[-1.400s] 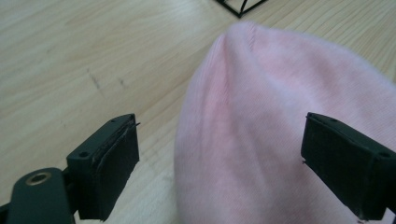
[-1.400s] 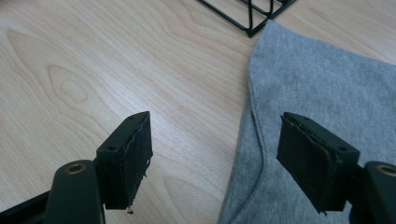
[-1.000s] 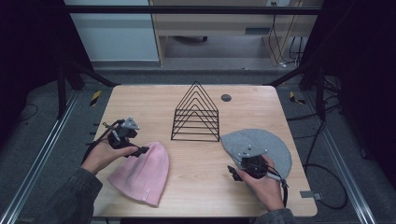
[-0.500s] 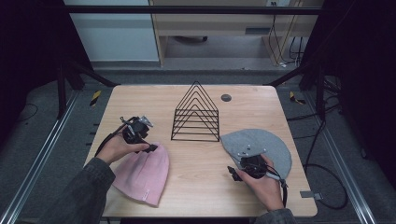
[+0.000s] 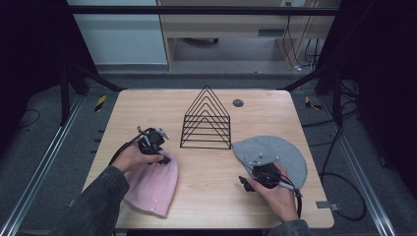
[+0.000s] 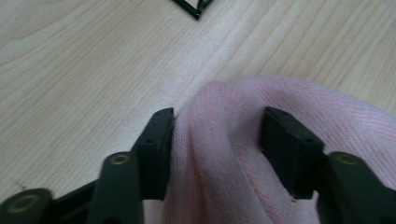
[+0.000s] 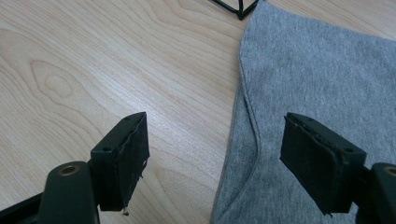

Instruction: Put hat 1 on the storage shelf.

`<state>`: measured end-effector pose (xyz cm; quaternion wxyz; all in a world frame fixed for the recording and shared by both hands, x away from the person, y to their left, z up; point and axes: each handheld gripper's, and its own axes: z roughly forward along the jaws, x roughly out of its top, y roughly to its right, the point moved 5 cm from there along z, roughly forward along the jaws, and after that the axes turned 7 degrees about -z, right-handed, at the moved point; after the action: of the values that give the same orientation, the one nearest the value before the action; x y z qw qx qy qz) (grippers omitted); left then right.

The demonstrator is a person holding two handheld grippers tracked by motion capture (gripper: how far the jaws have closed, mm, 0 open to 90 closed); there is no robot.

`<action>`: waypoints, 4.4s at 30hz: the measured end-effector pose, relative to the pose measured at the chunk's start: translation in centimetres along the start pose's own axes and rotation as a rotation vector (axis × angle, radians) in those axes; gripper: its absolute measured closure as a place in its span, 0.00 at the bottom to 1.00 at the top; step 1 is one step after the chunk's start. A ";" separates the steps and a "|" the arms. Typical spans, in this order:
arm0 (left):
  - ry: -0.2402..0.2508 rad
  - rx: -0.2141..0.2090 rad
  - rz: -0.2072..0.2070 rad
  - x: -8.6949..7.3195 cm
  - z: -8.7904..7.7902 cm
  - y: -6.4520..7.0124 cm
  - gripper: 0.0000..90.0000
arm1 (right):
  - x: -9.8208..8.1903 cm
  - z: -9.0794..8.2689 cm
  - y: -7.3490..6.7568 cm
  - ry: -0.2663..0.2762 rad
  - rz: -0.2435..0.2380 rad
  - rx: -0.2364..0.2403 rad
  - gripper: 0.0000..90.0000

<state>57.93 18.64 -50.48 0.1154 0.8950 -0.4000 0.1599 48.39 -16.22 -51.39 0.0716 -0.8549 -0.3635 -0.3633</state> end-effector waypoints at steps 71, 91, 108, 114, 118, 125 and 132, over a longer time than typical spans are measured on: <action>0.596 0.180 0.058 4.9 -20.7 6.7 0.84 | 15.4 1.4 -9.3 0.289 -0.100 0.286 0.49; 0.668 0.096 0.005 5.4 -22.5 5.4 0.83 | 17.5 -1.2 -7.0 0.282 -0.172 0.335 0.92; 0.737 0.117 -0.010 9.3 -24.9 4.7 0.83 | 20.6 -4.7 -2.5 0.297 -0.170 0.280 0.93; 0.757 0.120 -0.020 11.2 -25.4 3.8 0.83 | 22.0 -5.0 -1.0 0.299 -0.167 0.265 0.93; 0.781 0.134 -0.013 12.7 -26.0 3.3 0.83 | 23.2 -5.2 0.3 0.312 -0.160 0.249 0.93; 0.797 0.158 -0.013 14.5 -26.3 2.4 0.83 | 24.7 -5.1 2.4 0.339 -0.128 0.233 0.93; 0.798 0.158 -0.026 16.1 -25.4 2.0 0.83 | 24.8 -4.2 3.5 0.335 -0.090 0.222 0.93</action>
<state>61.61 14.86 -20.75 0.1942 0.7739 -0.2991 0.5234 60.02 -6.31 -31.16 0.2083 -0.7524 -0.4222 -0.4608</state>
